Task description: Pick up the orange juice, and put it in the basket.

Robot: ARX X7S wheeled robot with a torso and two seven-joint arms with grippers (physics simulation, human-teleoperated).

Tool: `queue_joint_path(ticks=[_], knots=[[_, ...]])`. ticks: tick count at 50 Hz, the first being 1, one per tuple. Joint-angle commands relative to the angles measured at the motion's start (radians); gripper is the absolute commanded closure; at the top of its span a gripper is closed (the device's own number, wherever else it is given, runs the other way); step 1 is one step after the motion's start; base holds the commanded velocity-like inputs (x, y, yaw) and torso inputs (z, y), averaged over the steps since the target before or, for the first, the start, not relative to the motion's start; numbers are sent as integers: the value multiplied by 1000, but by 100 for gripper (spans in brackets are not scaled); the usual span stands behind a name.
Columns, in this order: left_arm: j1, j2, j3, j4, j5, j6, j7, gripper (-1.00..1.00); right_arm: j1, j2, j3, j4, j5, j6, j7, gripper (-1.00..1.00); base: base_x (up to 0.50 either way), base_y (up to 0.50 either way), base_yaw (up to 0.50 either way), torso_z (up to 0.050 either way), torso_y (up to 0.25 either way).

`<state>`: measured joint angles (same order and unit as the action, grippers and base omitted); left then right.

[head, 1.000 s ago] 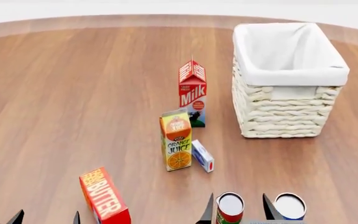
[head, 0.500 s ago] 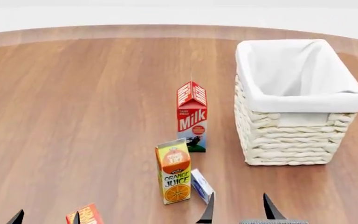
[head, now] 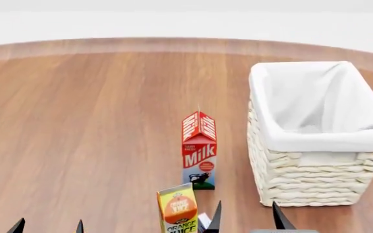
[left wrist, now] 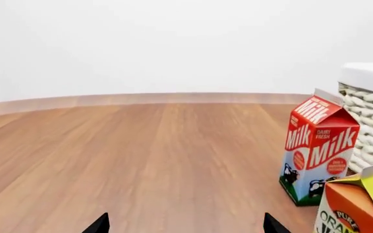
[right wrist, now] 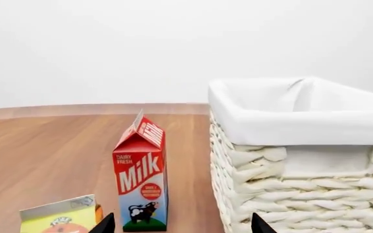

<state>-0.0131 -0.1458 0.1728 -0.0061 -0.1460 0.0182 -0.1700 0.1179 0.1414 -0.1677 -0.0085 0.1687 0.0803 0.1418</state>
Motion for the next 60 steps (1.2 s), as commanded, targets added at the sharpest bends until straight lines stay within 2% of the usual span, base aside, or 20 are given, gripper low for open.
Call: queue_joint_path(ticks=[1, 30, 38, 42, 44, 60], knots=[[-1, -7, 8, 0, -7, 2, -8, -100, -2, 5, -9, 1, 7, -10, 8, -100, 293, 0, 0, 0, 0], [-4, -21, 26, -2, -21, 6, -25, -100, -11, 18, -33, -8, -5, -26, 48, -100, 231, 0, 0, 0, 0], [-5, -25, 31, -2, -25, 7, -29, -100, -133, 31, -71, -121, 2, -51, 36, -100, 0, 0, 0, 0, 0], [-5, -27, 33, -2, -27, 7, -32, -100, -143, 34, -77, -126, 2, -56, 38, -100, 0, 0, 0, 0, 0], [-5, -28, 34, -2, -28, 8, -33, -100, -207, 45, -88, -174, 7, -82, 30, -100, 0, 0, 0, 0, 0], [-7, -35, 43, -3, -35, 10, -41, -100, -308, 92, -133, -289, -26, -109, 52, -100, 0, 0, 0, 0, 0]])
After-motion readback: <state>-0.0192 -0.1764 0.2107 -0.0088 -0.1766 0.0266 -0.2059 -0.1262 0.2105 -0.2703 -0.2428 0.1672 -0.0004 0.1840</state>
